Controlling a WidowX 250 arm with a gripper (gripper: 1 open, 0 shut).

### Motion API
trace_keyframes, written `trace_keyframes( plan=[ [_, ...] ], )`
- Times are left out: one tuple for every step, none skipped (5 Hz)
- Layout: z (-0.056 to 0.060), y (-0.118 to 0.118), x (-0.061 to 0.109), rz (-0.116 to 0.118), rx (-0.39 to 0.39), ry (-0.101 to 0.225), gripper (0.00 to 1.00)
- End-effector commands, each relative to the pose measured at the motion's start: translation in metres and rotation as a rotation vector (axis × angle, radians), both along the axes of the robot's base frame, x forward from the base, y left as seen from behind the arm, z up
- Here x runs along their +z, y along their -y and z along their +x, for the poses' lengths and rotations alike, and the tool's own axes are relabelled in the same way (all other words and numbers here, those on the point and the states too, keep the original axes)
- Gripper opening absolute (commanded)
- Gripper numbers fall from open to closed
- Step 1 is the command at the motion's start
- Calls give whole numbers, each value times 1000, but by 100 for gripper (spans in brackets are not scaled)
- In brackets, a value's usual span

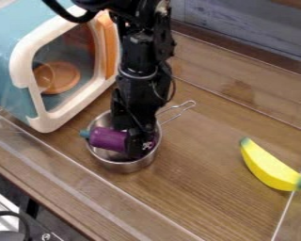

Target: Remove the eggplant from inside the silver pot and put it on the table

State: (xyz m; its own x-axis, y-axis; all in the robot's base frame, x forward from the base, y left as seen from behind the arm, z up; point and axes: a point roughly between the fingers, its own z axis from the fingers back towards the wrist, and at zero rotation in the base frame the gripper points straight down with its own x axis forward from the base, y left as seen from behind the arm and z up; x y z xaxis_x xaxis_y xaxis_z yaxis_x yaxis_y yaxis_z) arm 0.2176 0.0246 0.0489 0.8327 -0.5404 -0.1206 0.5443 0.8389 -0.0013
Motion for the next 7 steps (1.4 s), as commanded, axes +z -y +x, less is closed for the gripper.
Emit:
trace_keyframes(
  plan=[
    [-1, 1, -2, 2, -27, 21, 100],
    [-10, 2, 3, 1, -28, 27, 100],
    [-18, 5, 6, -1, -28, 33, 100],
    [-21, -4, -5, -3, -65, 39, 100],
    [-23, -12, -15, -7, -99, 43, 100],
    [-32, -20, -21, -7, -65, 47, 100],
    [-42, -28, -23, -10, -28, 43, 0]
  ],
)
